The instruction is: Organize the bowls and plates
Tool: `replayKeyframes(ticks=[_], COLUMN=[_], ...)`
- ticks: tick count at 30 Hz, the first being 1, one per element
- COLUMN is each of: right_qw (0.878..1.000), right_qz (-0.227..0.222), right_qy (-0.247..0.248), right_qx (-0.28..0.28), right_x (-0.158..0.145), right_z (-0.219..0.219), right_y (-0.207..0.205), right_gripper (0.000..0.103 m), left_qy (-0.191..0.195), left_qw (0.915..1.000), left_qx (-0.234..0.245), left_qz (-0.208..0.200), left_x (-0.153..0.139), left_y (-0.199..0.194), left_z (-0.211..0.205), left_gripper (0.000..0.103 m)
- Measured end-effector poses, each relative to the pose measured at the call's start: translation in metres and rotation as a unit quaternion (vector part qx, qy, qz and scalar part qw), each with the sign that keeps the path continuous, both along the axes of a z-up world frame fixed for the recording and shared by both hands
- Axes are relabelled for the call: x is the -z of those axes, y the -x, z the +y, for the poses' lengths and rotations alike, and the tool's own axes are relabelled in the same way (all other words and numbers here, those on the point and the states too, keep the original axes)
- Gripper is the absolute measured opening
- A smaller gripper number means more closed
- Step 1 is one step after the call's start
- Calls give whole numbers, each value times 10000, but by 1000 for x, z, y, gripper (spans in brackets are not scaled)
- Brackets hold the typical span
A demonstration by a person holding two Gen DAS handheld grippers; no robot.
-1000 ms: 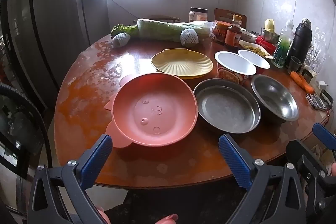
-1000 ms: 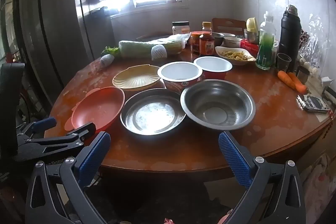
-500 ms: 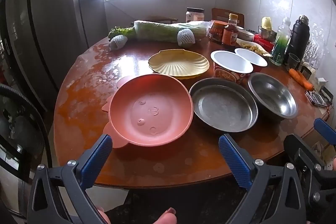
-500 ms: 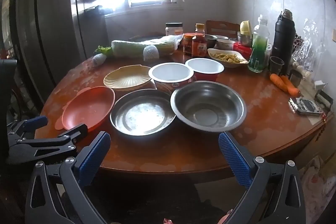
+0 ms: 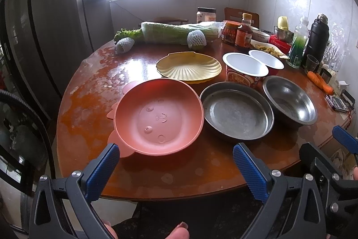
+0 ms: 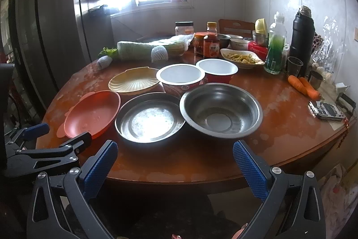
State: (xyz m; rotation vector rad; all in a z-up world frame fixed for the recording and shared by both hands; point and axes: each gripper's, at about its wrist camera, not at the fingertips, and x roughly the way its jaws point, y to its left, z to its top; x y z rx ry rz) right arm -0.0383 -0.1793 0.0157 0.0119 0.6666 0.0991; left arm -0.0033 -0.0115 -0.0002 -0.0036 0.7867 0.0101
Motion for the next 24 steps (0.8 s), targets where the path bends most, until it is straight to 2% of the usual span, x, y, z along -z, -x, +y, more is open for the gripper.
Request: replayKeyframes(ticks=[24], right_qw=[9999], right_qz=[38], right_qy=[-95], right_qx=[89], right_x=[0], right_z=[-5], right_y=[-2], right_gripper=[103], left_qy=[-6], left_qw=[10000], left_qx=[31], left_qz=[6], left_x=[0], left_y=[-1], left_z=[-3], left_gripper=[102])
